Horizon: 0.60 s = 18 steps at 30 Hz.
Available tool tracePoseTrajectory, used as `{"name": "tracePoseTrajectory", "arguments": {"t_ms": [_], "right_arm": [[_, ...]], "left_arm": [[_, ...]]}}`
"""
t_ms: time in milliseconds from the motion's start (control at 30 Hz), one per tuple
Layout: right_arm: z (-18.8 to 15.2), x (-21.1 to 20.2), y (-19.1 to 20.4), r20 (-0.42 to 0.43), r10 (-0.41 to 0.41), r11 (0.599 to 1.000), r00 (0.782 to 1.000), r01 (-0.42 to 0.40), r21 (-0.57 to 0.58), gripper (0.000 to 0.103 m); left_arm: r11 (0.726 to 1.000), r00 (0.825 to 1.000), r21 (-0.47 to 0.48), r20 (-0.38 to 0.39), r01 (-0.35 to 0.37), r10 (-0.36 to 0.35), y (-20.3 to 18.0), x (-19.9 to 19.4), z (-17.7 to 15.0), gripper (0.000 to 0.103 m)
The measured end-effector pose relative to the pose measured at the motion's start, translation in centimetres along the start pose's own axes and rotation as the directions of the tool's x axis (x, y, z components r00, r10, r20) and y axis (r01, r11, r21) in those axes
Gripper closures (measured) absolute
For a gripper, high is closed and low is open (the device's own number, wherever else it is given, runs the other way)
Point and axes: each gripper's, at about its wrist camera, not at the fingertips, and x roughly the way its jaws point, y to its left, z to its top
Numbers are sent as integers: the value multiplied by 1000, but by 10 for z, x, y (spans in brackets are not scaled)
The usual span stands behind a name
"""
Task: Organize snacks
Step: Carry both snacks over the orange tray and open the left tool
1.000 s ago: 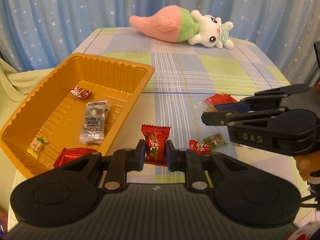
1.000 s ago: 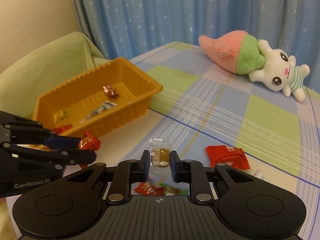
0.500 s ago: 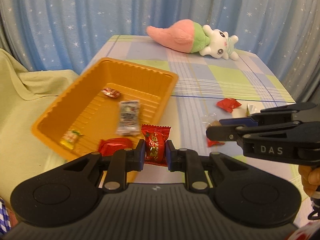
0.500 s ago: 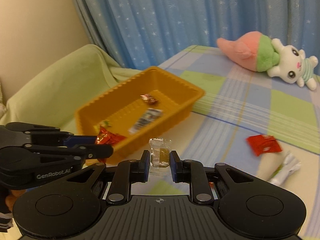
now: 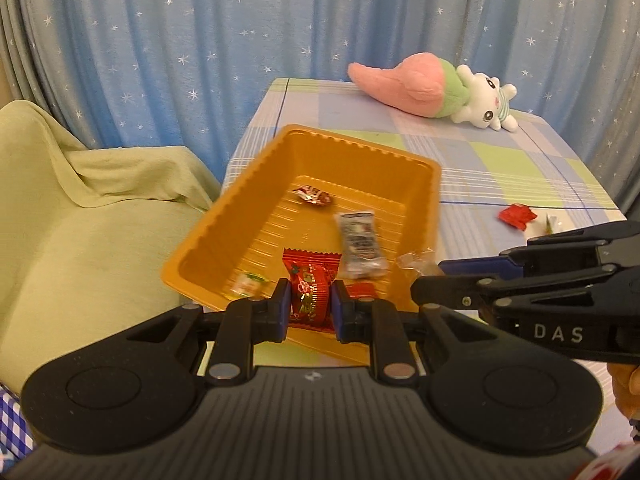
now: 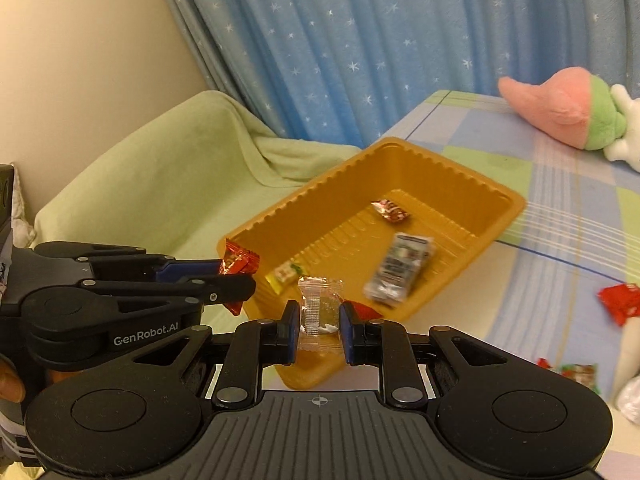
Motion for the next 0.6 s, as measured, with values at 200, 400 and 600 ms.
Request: {"name": "tracePoseTrajectory", "arguments": {"t_ms": [200,400,600], "right_arm": [[9,27,11,-6,-29,999,1000,29,30,81],[19,51,8,-21,-66,995,998,67,75,81],[29,70,2,-34,-93,989,995,96,110,81]], "left_arm": [[1000,1000,25,-12,19,-19,22,14,7,84],[998,999,47,-19,36,-35,35,31,16,84],[997,998,55,-32,51,-49,44,48,26,84]]}}
